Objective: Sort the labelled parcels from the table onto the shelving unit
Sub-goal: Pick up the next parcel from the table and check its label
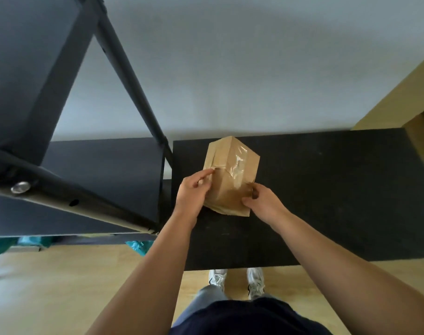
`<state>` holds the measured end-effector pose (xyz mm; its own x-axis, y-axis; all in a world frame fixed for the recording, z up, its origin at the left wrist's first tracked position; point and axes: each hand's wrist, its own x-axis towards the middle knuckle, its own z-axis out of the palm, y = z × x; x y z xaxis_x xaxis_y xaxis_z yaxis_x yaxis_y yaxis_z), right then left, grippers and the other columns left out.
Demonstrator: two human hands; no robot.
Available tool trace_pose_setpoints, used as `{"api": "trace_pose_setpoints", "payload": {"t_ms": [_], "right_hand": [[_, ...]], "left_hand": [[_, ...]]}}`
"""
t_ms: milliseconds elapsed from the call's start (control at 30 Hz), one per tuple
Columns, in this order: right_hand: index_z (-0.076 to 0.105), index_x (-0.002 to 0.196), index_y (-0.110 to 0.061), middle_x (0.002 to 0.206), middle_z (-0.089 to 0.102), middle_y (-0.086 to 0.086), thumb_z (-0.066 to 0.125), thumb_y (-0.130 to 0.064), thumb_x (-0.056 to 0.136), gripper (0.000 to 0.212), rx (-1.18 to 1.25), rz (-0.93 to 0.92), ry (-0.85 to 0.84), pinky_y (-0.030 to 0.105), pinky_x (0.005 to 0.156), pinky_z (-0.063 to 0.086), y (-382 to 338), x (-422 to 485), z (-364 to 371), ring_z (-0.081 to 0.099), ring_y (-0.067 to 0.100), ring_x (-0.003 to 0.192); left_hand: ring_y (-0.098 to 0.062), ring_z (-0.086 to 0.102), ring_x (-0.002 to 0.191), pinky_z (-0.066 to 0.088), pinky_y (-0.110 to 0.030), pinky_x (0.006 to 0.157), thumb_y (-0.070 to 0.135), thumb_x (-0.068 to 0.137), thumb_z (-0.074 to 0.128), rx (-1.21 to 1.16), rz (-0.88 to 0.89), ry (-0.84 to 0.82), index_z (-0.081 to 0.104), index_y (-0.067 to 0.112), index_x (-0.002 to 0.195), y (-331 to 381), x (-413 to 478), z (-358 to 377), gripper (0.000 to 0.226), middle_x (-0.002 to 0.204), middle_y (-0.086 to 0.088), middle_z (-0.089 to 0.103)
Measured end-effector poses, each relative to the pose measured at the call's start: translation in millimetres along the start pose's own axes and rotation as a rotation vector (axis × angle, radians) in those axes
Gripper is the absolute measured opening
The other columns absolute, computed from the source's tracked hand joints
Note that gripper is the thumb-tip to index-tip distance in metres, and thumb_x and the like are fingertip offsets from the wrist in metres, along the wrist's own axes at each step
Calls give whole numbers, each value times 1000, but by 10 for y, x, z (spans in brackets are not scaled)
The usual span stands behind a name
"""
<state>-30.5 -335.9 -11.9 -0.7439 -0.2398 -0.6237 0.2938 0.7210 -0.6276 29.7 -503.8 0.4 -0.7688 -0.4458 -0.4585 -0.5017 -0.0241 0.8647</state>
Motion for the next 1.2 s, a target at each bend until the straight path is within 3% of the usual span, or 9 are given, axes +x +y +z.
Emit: {"api": "trace_pose_setpoints", "payload": {"t_ms": [100,233,300,467,567,667,833,967,1200], "right_hand": [[41,149,-14,142,56,6,60,-21,95,57,-53,-28,8,29,90,45,65,15,-48,56,25,126],[45,146,-18,140,56,7,59,-25,96,52,-85,-96,127,22,73,43,164,12,-141,60,22,117],[52,140,-20,131,60,2,61,-25,95,46,2,-120,211,20,71,44,193,-15,-213,61,16,108],[60,123,-23,100,60,-12,64,-23,93,30,97,-146,273,15,63,42,266,-155,-335,59,5,90],[53,135,-22,110,61,-7,66,-21,92,45,30,-170,256,19,73,47,291,-220,-306,59,7,94],[50,141,-19,125,63,0,66,-18,92,51,16,-199,274,25,84,51,279,-241,-274,62,14,108],[49,143,-21,114,67,-2,60,-15,95,49,60,-104,176,16,66,45,253,-160,-216,59,5,85],[47,143,-22,109,65,-4,57,-15,95,50,63,-68,137,17,61,43,305,-116,-151,58,5,82],[52,139,-18,126,64,2,56,-20,98,42,73,-55,197,23,75,43,387,-150,-286,54,8,95]], "left_hand": [[-15,56,110,48,-21,77,19,96,61,43,36,59,69,29,122,-42,-37,140,29,125,2,56],[-10,56,106,46,-16,72,18,90,70,150,66,133,62,30,131,-87,-72,323,44,126,1,57],[-9,58,102,46,-16,71,17,90,70,165,50,180,59,28,135,-69,-87,402,47,125,1,58],[-14,62,108,52,-29,88,21,93,66,139,-58,111,58,18,137,-67,-104,522,45,124,0,66],[-15,63,110,53,-34,93,21,95,62,114,-74,102,65,18,130,-48,-150,584,35,124,0,68],[-14,64,106,55,-32,88,24,96,60,144,-46,146,67,19,126,2,-197,628,31,122,1,69],[-7,54,98,39,-13,58,25,99,55,309,74,195,67,21,125,166,-255,670,29,130,0,60],[-12,58,108,39,-11,59,21,99,55,385,110,141,66,20,128,120,-294,696,31,134,-2,60],[-15,59,110,42,-13,60,22,94,62,368,76,166,59,24,136,-61,-204,609,42,135,-1,56]]}}
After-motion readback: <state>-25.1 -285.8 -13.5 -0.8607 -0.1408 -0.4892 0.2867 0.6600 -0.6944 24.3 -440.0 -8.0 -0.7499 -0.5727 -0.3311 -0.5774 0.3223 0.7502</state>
